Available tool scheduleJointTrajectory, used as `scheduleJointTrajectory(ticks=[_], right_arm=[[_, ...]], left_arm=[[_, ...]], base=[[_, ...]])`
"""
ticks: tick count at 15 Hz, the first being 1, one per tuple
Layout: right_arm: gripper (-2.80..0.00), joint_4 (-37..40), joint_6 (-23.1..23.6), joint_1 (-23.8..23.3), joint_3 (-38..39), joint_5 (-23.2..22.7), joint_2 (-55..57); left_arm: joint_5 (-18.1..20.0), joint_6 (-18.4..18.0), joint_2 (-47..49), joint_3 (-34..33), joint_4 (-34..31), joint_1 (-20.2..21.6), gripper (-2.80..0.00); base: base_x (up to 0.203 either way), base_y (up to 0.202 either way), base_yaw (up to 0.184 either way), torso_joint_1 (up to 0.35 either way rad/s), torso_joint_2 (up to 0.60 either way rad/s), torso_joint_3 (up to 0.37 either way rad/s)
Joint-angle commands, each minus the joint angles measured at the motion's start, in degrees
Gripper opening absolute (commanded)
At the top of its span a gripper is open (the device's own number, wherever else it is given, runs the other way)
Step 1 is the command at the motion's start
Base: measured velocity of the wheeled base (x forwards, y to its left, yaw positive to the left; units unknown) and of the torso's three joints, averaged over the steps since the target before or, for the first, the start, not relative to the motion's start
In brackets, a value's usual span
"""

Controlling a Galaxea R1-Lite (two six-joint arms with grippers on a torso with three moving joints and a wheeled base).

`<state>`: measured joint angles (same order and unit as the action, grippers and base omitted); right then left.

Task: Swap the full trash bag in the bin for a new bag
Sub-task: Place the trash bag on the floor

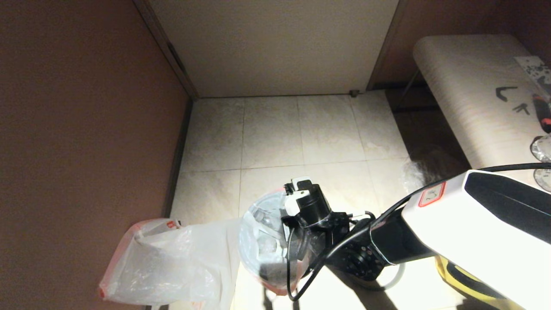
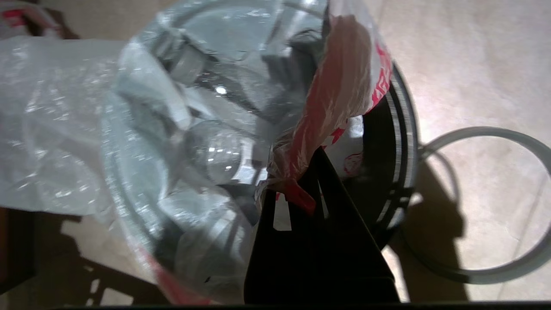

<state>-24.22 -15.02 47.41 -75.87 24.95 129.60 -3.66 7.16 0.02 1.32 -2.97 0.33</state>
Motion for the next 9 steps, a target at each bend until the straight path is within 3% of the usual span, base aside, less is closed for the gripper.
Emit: scheduleJointTrajectory(ticks=[1, 9], right_arm=[[-2.80, -0.3, -0.1, 0.1, -0.2, -1.0, -0.4], [-2.80, 0.1, -0.4, 1.5, 0.2, -2.9, -6.9]], left_arm=[[0.0, 0.1, 0.0, 0.0, 0.0, 0.0, -2.80], [0.0, 0.1, 0.1, 0.0, 0.0, 0.0, -2.80]], base=[[0.000, 0.000, 0.000, 0.000, 0.00, 0.000], [0.000, 0.000, 0.000, 0.000, 0.00, 0.000]])
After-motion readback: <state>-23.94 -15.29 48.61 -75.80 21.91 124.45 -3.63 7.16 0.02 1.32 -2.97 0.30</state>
